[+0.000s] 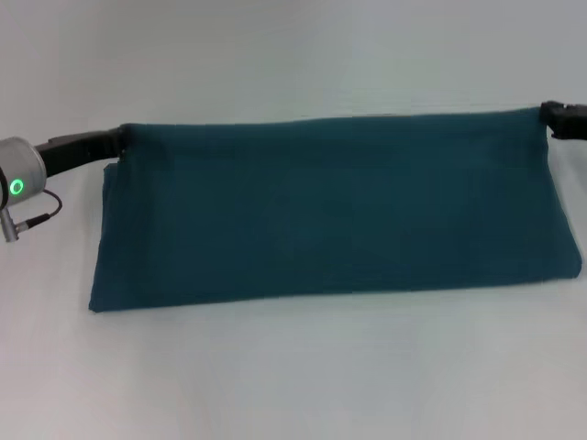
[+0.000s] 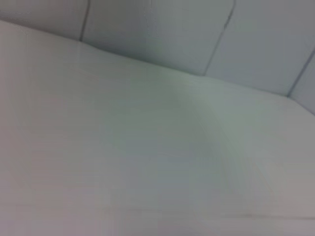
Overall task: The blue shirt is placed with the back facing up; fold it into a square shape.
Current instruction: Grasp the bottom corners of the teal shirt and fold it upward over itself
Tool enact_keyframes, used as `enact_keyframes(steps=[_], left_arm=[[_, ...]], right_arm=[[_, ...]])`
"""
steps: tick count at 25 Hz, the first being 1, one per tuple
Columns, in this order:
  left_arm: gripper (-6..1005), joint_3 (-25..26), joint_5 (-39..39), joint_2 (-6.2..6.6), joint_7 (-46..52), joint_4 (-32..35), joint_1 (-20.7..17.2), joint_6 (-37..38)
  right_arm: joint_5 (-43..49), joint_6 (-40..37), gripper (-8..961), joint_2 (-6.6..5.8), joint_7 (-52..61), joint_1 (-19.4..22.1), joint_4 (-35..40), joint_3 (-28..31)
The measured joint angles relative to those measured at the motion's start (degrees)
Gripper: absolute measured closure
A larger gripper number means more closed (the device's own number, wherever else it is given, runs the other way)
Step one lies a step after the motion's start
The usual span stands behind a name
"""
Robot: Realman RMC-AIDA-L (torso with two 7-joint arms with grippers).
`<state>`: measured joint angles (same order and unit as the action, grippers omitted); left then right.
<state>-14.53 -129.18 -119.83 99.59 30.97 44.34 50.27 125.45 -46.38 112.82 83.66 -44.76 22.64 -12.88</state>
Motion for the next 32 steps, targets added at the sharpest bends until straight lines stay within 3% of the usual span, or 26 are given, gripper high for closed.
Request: enact_keyframes(steps=[8,17,28,30,32], left_arm=[[986,-1.15,3.5,-0.23,-1.46,-0.13,0.43,-2.67],[985,-1.83,4.25,-0.24,-1.5,-0.22,0.48,-3.04],[884,-2.09,7.59,-1.56,-2.2,-0.72,0.75,-11.34],[823,-2.09,8.97,-1.65,-2.28,-0.72,0.52,-12.68],[763,-2.08,9.5,-1.71,-2.34,-0.69,0.32,-12.95]], right_arm=[[-5.92,2.41,839,-0.15,-1.17,-0.6,-0.34,-4.66],[-6.26,3.49,829,-0.15,-1.84,-0.84,-1.08,-5.46],[-6.99,9.85,818,0.91,-3.61,-1.51,-0.84,-7.13],[-7.49,10.79,816,0.97,-3.73,-1.76,-0.73,-7.2],[-7.92,11.09,703,0.8,-3.88,-2.06,-0.72,-7.27]])
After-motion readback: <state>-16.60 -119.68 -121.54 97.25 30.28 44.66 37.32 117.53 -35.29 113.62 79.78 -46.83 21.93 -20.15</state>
